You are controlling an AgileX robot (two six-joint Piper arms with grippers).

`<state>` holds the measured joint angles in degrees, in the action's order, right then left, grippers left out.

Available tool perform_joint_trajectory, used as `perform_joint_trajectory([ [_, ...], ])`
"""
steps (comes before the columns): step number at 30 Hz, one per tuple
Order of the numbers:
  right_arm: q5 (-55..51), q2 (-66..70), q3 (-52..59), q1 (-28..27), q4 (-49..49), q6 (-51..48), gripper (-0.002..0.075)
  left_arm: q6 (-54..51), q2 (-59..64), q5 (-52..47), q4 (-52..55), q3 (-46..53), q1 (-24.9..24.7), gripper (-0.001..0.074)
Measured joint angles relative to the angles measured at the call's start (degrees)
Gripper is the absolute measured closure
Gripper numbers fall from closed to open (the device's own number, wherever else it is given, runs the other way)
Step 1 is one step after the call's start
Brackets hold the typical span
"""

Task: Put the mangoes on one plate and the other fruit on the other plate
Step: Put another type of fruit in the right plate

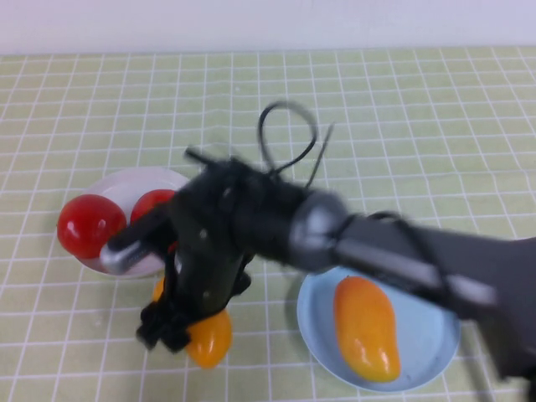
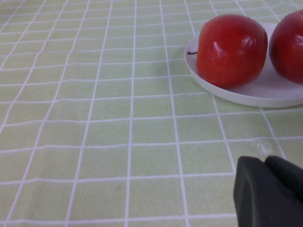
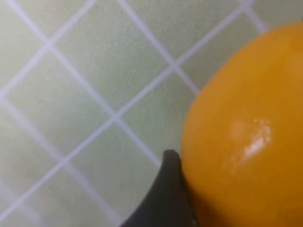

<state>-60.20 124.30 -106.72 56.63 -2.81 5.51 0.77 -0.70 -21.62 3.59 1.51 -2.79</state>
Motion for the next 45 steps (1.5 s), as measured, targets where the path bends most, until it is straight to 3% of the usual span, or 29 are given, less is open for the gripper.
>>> perform_joint_trajectory([
  [5,-0.5,-11.7,7.1,-2.7,5.0,9.0,0.0175,0.0,0.0,0.0,0.0,0.0,0.0,0.0731],
  [10,-0.5,-23.6,20.4,-9.6,8.8,15.6,0.0175,0.0,0.0,0.0,0.0,0.0,0.0,0.0731],
  [16,2.4,-33.3,35.9,-19.6,9.2,18.2,0.0175,0.0,0.0,0.0,0.0,0.0,0.0,0.0731],
  [23,7.9,-34.4,45.1,-26.0,7.3,18.5,0.0175,0.0,0.0,0.0,0.1,0.0,0.0,0.0731],
  [34,10.4,-29.0,45.7,-26.8,4.7,14.6,0.0175,0.0,0.0,0.0,0.1,0.0,0.0,0.0731],
  [40,10.6,-28.7,45.7,-26.8,2.4,12.3,0.0064,0.0,0.0,0.0,0.1,0.0,0.0,0.0731],
  [45,10.0,-31.1,45.7,-26.8,2.3,12.1,0.0038,0.0,0.0,0.0,0.1,0.0,0.0,0.0731],
])
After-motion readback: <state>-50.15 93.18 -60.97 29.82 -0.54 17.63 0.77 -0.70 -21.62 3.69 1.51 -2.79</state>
